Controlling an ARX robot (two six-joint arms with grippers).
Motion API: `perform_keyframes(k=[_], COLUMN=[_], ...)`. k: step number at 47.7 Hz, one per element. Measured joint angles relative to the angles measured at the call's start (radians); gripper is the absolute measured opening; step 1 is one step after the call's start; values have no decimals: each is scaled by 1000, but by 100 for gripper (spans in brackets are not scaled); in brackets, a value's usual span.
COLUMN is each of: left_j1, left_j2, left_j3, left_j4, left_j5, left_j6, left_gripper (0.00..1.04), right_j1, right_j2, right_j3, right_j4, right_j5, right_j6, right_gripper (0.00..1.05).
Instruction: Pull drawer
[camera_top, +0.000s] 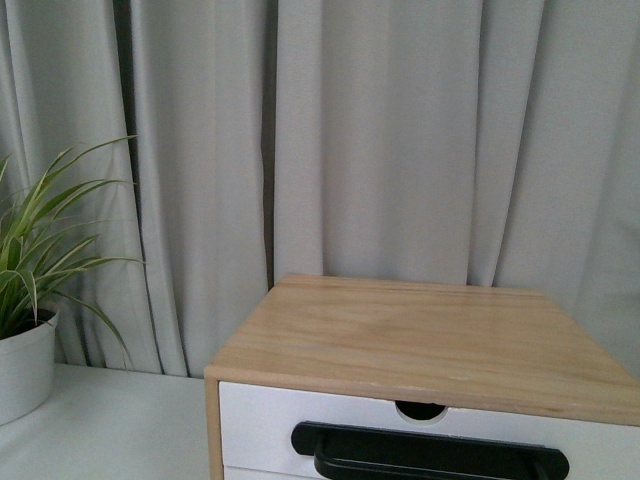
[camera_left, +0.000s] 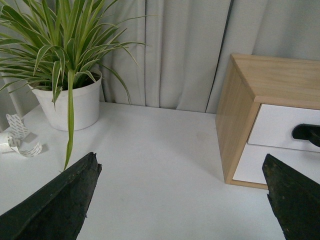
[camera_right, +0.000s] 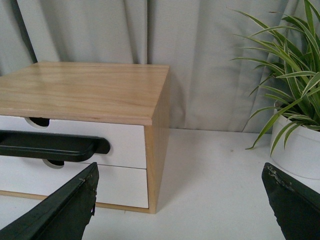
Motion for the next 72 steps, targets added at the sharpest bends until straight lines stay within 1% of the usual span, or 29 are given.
perform_keyframes(k=[57, 58, 59, 60, 61, 62, 65, 69, 72], left_j1=[0, -19, -49, -68, -84, -97, -126, -148, -162], left_j2=[0, 6, 16, 23, 31, 38, 68, 133, 178], left_j3=[0, 0, 0, 0, 0, 0, 0, 15, 30], left_j4=[0, -1, 0, 0, 2, 6, 31, 64, 103], left_j5=[-1, -59, -149, -206, -239, -272, -282, -235, -203], left_j6=[0, -11, -21, -30, -33, -35, -34, -21, 5], left_gripper=[99, 99, 99, 99, 99, 99, 99, 99, 99], right_j1=[0, -12, -42, -57, -64, -74, -83, -79, -75], right_j2=[0, 8, 26, 42, 50, 62, 92, 141, 192], right_j3=[0, 4, 18, 25, 28, 31, 32, 62, 90], right_j4=[0, -15, -58, -82, -87, -104, -111, -131, -123], right_j5=[0, -45, -138, -195, -209, -265, -347, -397, -415], right_j6=[0, -9, -33, -51, -61, -82, -126, -190, -241], right_gripper=[96, 96, 96, 96, 96, 96, 96, 96, 96])
